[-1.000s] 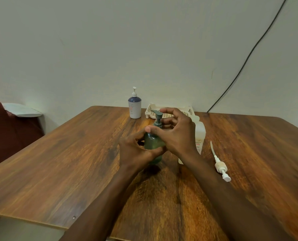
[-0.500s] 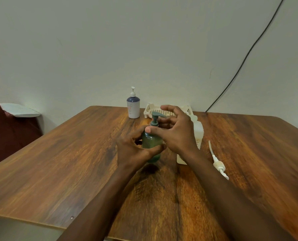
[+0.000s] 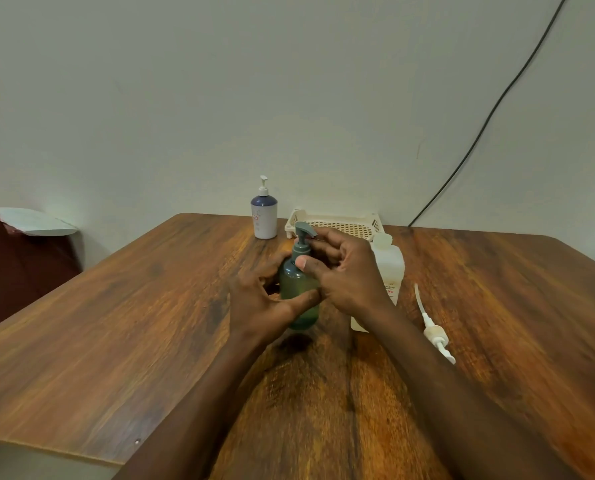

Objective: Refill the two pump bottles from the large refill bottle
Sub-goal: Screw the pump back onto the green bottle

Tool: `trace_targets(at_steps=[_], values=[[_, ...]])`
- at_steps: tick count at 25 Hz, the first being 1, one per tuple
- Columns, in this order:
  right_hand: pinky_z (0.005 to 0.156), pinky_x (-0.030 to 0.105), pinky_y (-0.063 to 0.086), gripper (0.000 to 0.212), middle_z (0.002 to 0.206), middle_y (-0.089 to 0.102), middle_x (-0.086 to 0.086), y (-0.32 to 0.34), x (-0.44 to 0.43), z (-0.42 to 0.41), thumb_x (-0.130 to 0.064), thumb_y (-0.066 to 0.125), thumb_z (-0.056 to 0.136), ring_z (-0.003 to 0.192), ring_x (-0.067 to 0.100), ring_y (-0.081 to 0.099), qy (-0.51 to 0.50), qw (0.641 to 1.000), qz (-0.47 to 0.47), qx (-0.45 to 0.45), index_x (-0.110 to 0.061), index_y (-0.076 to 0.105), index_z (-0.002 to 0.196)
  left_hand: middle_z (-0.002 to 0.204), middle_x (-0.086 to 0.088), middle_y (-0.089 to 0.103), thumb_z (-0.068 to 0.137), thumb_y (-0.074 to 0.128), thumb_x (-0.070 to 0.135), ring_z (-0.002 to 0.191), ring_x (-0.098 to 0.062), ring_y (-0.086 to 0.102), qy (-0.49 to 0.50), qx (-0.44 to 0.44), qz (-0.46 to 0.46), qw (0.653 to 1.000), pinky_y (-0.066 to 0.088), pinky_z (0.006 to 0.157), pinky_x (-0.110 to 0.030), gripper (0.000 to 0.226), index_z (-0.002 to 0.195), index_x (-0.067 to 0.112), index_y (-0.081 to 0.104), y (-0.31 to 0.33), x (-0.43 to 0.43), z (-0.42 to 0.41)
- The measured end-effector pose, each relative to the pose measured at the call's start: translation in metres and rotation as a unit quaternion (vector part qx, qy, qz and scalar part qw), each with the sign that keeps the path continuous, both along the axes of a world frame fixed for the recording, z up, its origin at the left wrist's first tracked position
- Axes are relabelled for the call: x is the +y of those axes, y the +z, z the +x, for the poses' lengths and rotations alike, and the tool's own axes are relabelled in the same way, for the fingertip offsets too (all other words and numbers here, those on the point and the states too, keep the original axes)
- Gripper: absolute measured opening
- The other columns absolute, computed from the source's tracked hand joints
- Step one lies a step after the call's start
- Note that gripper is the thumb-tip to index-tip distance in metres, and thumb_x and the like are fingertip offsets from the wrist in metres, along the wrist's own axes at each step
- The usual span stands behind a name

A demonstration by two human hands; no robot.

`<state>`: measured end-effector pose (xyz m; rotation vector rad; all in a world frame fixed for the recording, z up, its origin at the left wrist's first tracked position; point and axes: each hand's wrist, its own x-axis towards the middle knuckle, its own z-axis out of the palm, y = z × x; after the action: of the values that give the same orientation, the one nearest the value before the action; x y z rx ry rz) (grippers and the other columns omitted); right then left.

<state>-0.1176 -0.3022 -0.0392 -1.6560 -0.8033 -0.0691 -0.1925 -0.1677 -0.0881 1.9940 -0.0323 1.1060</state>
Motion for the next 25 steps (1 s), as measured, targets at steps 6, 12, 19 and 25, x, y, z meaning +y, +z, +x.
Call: trace_targets(at_steps=[6,12,19,25], values=[[0.084,0.017,0.059,0.061,0.122,0.075,0.0,-0.003,0.007,-0.007,-0.012,0.089,0.076,0.103,0.001,0.071,-0.09,0.995,0.027,-0.033,-0.016,0.067,0.133,0.121,0.012,0.07,0.069,0.087,0.041,0.1,0.014,0.064,0.012,0.014,0.002,1.0,0.049,0.077,-0.003,0.077,0.137,0.013,0.064,-0.005,-0.003,0.005],[0.099,0.031,0.057,0.081,0.133,0.069,0.005,-0.012,0.012,-0.017,-0.014,0.081,0.086,0.119,0.016,0.067,-0.135,0.981,0.0,-0.14,-0.03,0.042,0.155,0.119,0.001,0.074,0.071,0.086,0.031,0.098,0.0,0.068,0.01,0.018,0.008,1.0,0.054,0.078,-0.01,0.072,0.137,0.01,0.065,-0.009,-0.003,0.008],[0.099,0.042,0.058,0.078,0.143,0.061,0.009,-0.02,0.016,-0.015,-0.016,0.075,0.092,0.127,0.026,0.063,-0.158,0.971,-0.038,-0.174,-0.025,0.035,0.158,0.112,0.016,0.069,0.07,0.072,0.04,0.094,0.017,0.064,0.009,0.013,-0.003,1.0,0.053,0.074,-0.007,0.071,0.135,0.015,0.065,-0.01,-0.005,0.008],[0.102,0.028,0.053,0.076,0.135,0.067,0.004,-0.02,0.015,-0.008,-0.019,0.08,0.088,0.123,0.017,0.065,-0.124,0.982,-0.026,-0.139,-0.024,0.044,0.154,0.117,0.011,0.071,0.07,0.085,0.026,0.098,0.014,0.065,0.0,0.012,-0.017,1.0,0.054,0.078,-0.009,0.066,0.133,0.021,0.065,-0.009,-0.002,0.009]])
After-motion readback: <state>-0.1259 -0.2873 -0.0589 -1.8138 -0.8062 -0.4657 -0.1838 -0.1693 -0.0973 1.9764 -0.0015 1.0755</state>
